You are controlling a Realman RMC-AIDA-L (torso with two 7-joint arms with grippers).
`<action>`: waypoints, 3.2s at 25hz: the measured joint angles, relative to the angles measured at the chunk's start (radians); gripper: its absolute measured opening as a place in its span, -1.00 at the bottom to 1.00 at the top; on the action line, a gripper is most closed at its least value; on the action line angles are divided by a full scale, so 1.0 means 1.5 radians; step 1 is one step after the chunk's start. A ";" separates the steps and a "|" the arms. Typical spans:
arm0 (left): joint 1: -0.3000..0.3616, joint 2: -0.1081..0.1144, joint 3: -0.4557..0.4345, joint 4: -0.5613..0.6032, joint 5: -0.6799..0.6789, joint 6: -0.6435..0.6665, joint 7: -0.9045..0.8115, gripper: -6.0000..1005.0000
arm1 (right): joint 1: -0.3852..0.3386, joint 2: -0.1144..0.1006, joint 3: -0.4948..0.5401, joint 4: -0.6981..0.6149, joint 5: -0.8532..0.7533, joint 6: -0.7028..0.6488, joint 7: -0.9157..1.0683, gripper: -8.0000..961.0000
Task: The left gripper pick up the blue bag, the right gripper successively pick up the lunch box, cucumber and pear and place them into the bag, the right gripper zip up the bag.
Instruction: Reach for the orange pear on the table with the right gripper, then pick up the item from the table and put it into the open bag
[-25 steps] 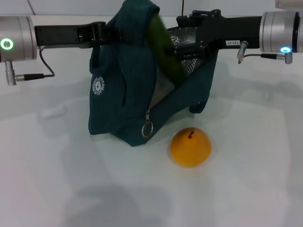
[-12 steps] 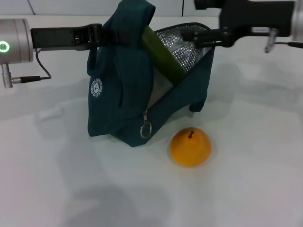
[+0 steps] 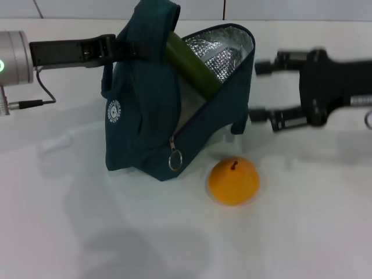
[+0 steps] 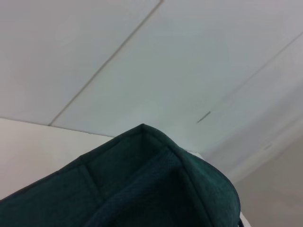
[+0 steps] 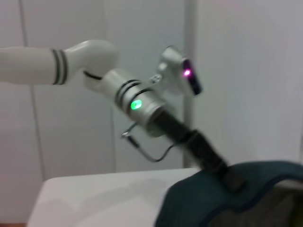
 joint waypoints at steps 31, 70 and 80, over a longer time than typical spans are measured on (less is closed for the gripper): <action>-0.003 -0.004 0.000 -0.009 0.000 -0.004 0.012 -0.79 | 0.025 0.023 -0.072 0.337 0.061 0.048 -0.278 0.73; -0.003 -0.005 0.000 -0.016 -0.009 -0.012 0.019 -0.78 | 0.029 0.015 -0.131 0.338 0.182 0.080 -0.313 -0.93; -0.004 -0.004 0.000 -0.016 -0.009 -0.012 0.019 -0.78 | 0.057 0.014 0.018 0.313 0.230 -0.036 -0.282 -0.93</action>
